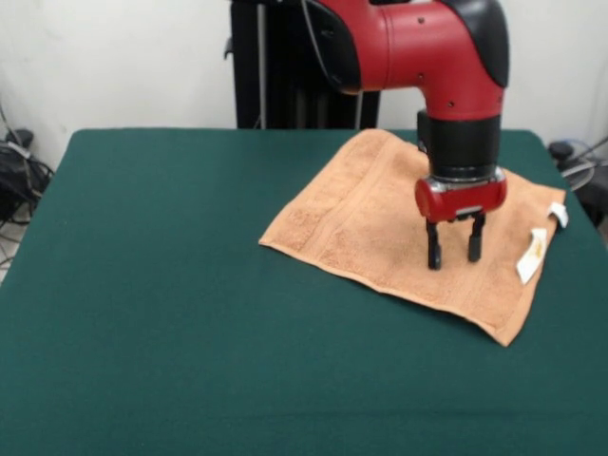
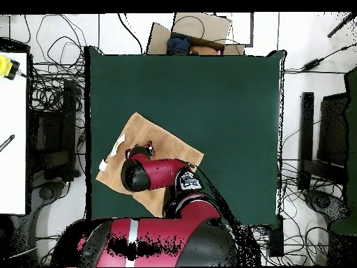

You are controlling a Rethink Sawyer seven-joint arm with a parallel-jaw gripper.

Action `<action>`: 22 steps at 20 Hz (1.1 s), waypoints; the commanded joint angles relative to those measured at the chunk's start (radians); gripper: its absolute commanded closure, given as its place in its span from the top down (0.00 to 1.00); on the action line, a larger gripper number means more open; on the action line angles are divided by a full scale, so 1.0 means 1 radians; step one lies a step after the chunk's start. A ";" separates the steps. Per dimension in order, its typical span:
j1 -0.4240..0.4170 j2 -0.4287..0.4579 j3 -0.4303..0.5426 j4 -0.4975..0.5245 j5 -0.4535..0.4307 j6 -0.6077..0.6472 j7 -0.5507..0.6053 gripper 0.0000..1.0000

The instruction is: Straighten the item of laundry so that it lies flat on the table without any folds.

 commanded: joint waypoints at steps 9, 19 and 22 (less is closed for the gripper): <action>0.004 0.051 0.015 -0.098 -0.002 0.029 0.128 0.00; 0.015 0.043 0.009 -0.110 0.013 0.061 0.123 0.00; 0.014 0.039 0.009 -0.109 0.014 0.068 0.122 0.00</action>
